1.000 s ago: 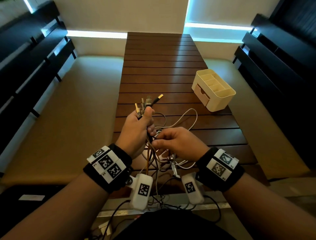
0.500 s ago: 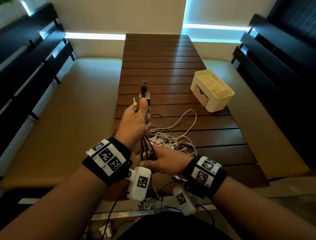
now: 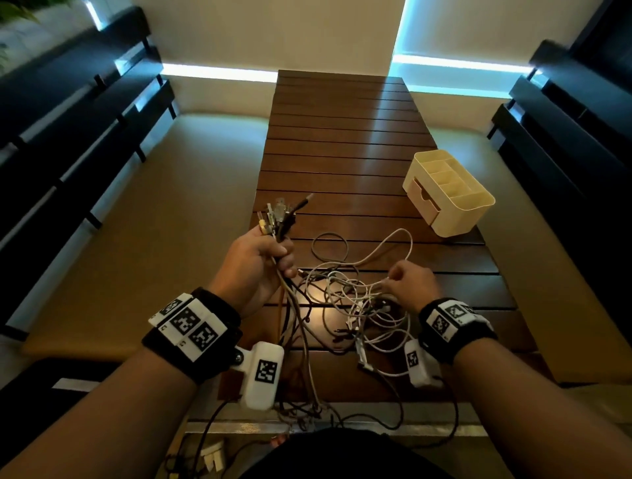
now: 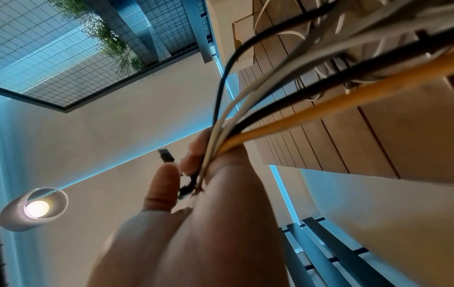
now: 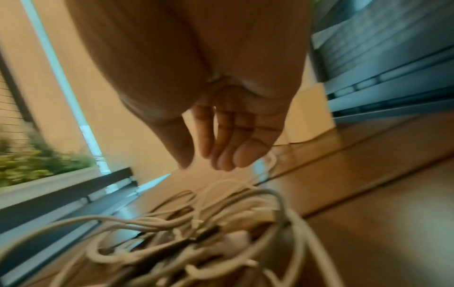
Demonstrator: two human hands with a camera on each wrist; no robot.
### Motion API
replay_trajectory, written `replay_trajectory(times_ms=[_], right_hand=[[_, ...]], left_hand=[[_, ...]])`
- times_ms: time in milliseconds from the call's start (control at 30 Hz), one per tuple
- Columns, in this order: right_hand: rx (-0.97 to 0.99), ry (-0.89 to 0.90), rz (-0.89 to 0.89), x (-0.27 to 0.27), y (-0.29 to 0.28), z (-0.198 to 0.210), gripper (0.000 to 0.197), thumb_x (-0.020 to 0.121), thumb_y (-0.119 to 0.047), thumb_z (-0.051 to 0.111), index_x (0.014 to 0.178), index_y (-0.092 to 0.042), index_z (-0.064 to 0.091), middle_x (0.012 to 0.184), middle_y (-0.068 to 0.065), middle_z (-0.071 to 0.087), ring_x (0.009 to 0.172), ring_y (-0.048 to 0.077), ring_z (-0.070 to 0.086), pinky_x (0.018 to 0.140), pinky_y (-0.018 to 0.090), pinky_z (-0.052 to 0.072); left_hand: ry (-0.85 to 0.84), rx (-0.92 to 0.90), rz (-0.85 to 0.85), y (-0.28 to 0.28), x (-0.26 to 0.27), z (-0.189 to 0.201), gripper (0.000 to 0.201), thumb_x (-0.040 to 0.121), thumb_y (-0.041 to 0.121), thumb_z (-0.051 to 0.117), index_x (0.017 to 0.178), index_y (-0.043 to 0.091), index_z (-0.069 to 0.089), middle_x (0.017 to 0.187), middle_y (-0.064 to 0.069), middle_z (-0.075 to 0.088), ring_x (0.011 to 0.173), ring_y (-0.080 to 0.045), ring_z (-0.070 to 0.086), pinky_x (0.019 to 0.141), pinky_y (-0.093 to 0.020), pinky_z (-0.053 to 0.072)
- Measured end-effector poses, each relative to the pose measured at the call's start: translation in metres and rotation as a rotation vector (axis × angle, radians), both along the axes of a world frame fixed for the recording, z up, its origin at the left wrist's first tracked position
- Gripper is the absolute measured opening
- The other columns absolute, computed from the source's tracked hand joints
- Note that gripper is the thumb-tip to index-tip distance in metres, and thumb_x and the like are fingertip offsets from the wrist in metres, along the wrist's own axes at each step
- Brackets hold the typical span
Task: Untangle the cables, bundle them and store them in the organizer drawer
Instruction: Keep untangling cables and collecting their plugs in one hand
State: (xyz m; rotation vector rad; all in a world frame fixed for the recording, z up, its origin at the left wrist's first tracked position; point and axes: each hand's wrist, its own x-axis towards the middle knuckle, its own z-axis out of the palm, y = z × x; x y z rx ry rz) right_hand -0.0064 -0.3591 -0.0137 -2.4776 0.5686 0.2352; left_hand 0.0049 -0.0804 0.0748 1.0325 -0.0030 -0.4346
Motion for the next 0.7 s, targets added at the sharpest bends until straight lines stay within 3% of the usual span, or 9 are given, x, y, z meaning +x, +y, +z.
replay_trajectory(times_ms=[133,233,367,500,600,700], right_hand=[[-0.096,0.223,0.072,-0.004,-0.011,-0.020,0.025,0.086,-0.032,0.075,0.092,-0.022,0.054,0.092,-0.002,0.059,0.077,0.012,0.056,0.067,0.028,0.045],[-0.090,0.205,0.082,-0.007,-0.009,-0.033,0.021,0.085,-0.030,0.076,0.080,-0.024,0.057,0.095,0.001,0.065,0.081,0.015,0.060,0.071,0.031,0.049],[0.026,0.078,0.013,-0.007,-0.008,-0.034,0.018,0.085,-0.030,0.076,0.074,-0.027,0.063,0.088,-0.002,0.068,0.081,0.016,0.064,0.079,0.038,0.057],[0.182,-0.119,0.005,-0.009,-0.007,-0.015,0.013,0.086,-0.026,0.075,0.075,-0.026,0.067,0.080,-0.006,0.068,0.079,0.014,0.063,0.068,0.028,0.048],[0.287,-0.230,-0.006,-0.011,-0.006,0.004,0.010,0.087,-0.023,0.075,0.079,-0.026,0.069,0.081,-0.007,0.067,0.078,0.009,0.061,0.068,0.024,0.044],[0.409,-0.368,-0.021,-0.014,-0.004,0.024,0.005,0.089,-0.021,0.072,0.087,-0.026,0.071,0.088,-0.004,0.070,0.085,0.014,0.066,0.078,0.030,0.053]], left_hand=[[0.017,0.000,-0.009,-0.002,0.001,0.001,0.037,0.092,0.002,0.037,0.126,0.003,0.051,0.070,0.000,0.044,0.057,-0.013,0.041,0.055,-0.027,0.040],[0.043,0.022,-0.039,-0.008,0.001,0.001,0.036,0.106,0.020,0.034,0.136,0.003,0.046,0.070,0.000,0.043,0.057,-0.011,0.041,0.055,-0.026,0.041],[0.052,0.052,-0.028,-0.016,0.000,0.005,0.037,0.106,0.028,0.035,0.127,0.002,0.050,0.069,0.000,0.040,0.056,-0.011,0.039,0.053,-0.024,0.040],[0.071,0.057,-0.042,-0.019,-0.002,0.008,0.025,0.106,0.027,0.036,0.110,0.008,0.053,0.069,-0.001,0.039,0.056,-0.012,0.039,0.054,-0.025,0.039],[0.069,0.058,-0.064,-0.018,-0.004,0.008,0.024,0.106,0.022,0.035,0.109,0.006,0.052,0.070,-0.001,0.041,0.056,-0.012,0.039,0.054,-0.025,0.039],[0.043,0.066,-0.080,-0.016,-0.005,0.007,0.026,0.106,0.019,0.036,0.116,0.001,0.052,0.068,0.000,0.040,0.055,-0.011,0.039,0.053,-0.025,0.039]])
